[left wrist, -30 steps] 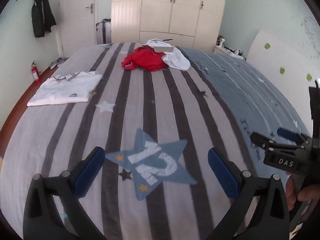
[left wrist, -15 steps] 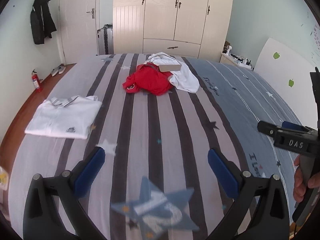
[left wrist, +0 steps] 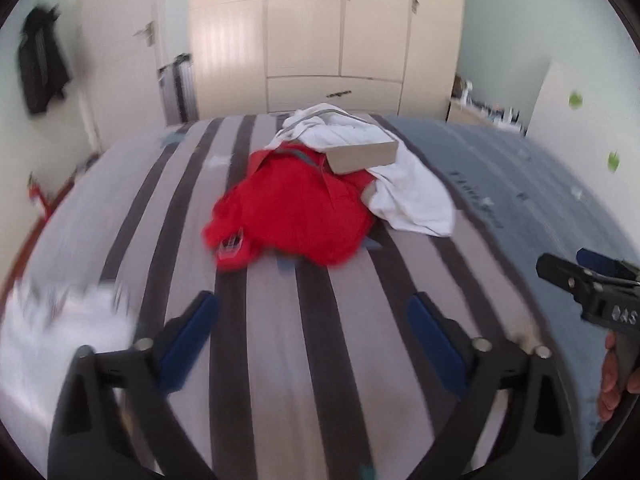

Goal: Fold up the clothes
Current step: 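Move both grippers toward the crumpled white garment with beige trim, then grasp the beige-trimmed edge of the white garment with the left gripper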

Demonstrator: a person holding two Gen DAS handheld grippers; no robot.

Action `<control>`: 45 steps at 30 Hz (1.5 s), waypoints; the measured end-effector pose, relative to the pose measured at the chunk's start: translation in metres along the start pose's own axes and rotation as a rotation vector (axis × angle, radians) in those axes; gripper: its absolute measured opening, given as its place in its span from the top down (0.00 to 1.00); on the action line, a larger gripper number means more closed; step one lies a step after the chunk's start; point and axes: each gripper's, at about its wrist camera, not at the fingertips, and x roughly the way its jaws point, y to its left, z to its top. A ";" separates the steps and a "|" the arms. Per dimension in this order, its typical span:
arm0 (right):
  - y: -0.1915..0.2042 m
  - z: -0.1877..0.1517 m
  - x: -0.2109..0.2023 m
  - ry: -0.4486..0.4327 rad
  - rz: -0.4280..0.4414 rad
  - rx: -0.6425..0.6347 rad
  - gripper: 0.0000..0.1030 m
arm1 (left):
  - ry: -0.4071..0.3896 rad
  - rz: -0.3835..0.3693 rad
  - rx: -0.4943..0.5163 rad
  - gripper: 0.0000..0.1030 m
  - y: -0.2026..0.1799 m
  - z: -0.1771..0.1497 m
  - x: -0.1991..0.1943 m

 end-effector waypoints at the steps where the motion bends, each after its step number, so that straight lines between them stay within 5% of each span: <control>1: 0.001 0.008 0.023 0.015 0.009 -0.004 0.02 | 0.013 0.008 0.018 0.16 -0.003 0.011 0.017; 6: -0.011 0.028 0.074 0.047 0.036 0.000 0.02 | 0.036 0.022 0.075 0.29 -0.020 0.067 0.097; 13: -0.034 0.053 0.134 0.080 0.061 0.012 0.02 | 0.032 0.022 0.172 0.29 -0.061 0.118 0.154; 17: -0.054 0.045 0.134 0.103 0.059 -0.009 0.03 | 0.049 0.037 0.266 0.29 -0.087 0.129 0.178; 20: -0.070 0.039 0.132 0.121 0.058 -0.026 0.02 | 0.139 0.081 0.331 0.29 -0.096 0.129 0.202; 23: -0.084 0.034 0.129 0.125 0.055 -0.028 0.02 | 0.150 0.029 0.299 0.62 -0.093 0.133 0.201; 24: -0.087 0.033 0.128 0.126 0.056 -0.027 0.02 | 0.136 -0.011 0.265 0.90 -0.088 0.135 0.195; 27: -0.097 0.031 0.121 0.122 0.066 0.000 0.02 | 0.107 -0.103 0.257 1.00 -0.083 0.128 0.174; 32: -0.096 0.032 0.106 0.111 0.113 0.015 0.02 | 0.133 -0.220 0.400 1.00 -0.095 0.084 0.136; 35: -0.083 0.033 0.104 0.112 0.126 -0.010 0.02 | 0.078 -0.137 0.435 1.00 -0.092 0.075 0.123; 38: -0.073 0.034 0.106 0.121 0.123 -0.018 0.02 | 0.072 -0.095 0.312 0.99 -0.073 0.100 0.134; 41: -0.067 0.033 0.106 0.123 0.126 -0.012 0.02 | 0.043 -0.052 0.233 0.76 -0.062 0.121 0.144; 43: -0.065 0.032 0.106 0.123 0.122 -0.018 0.02 | 0.036 -0.031 0.231 0.48 -0.063 0.129 0.153; 45: -0.066 0.032 0.108 0.126 0.122 -0.017 0.02 | 0.049 -0.015 0.243 0.39 -0.067 0.132 0.163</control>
